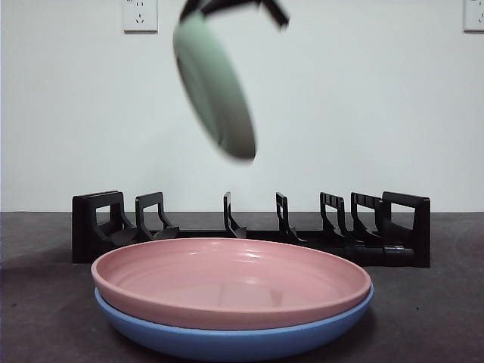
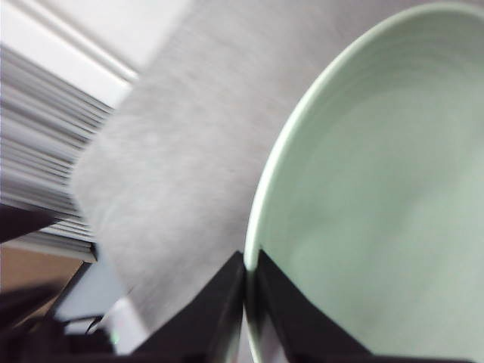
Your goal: Place the plate
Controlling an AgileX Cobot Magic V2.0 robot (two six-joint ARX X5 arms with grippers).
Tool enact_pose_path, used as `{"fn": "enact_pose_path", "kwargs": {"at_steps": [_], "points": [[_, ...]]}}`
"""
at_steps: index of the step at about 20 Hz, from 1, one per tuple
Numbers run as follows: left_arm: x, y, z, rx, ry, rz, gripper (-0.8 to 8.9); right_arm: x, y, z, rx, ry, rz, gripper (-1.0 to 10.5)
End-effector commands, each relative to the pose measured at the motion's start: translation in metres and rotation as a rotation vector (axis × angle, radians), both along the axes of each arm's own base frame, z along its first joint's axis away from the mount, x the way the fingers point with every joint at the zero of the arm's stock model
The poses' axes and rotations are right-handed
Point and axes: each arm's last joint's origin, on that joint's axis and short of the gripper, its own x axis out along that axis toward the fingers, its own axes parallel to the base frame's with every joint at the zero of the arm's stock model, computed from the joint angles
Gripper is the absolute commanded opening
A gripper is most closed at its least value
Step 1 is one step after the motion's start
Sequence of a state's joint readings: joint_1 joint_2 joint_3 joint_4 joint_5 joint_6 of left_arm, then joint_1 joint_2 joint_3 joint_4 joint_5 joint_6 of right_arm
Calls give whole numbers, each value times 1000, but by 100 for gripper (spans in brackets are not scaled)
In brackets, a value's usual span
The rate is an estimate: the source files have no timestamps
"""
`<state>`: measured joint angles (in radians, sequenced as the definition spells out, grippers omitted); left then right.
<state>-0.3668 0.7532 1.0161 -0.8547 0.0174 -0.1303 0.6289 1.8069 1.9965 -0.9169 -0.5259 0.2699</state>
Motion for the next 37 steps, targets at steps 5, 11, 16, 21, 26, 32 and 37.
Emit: {"fn": "enact_pose_path", "kwargs": {"at_steps": [5, 11, 16, 21, 26, 32, 37], "points": [[2, -1, 2, 0, -19, -2, 344, -58, -21, 28, -118, -116, 223, 14], [2, -1, 3, -15, -13, 9, 344, -130, -57, 28, -70, -275, 252, 14], [2, -1, 3, -21, -11, 13, 344, -178, -56, -2, -203, -499, 237, 14], [2, -1, 2, -20, -10, 13, 344, -208, -22, -54, -352, -560, 332, 14], [2, -1, 2, -19, -9, 13, 344, -223, 8, -108, -534, -555, 406, 14], [1, -1, 2, -17, -2, 13, 344, -216, 41, -148, -626, -506, 440, 14], [1, 0, 2, -16, 0, 13, 344, -214, 54, -171, -686, -459, 456, 14]]}}
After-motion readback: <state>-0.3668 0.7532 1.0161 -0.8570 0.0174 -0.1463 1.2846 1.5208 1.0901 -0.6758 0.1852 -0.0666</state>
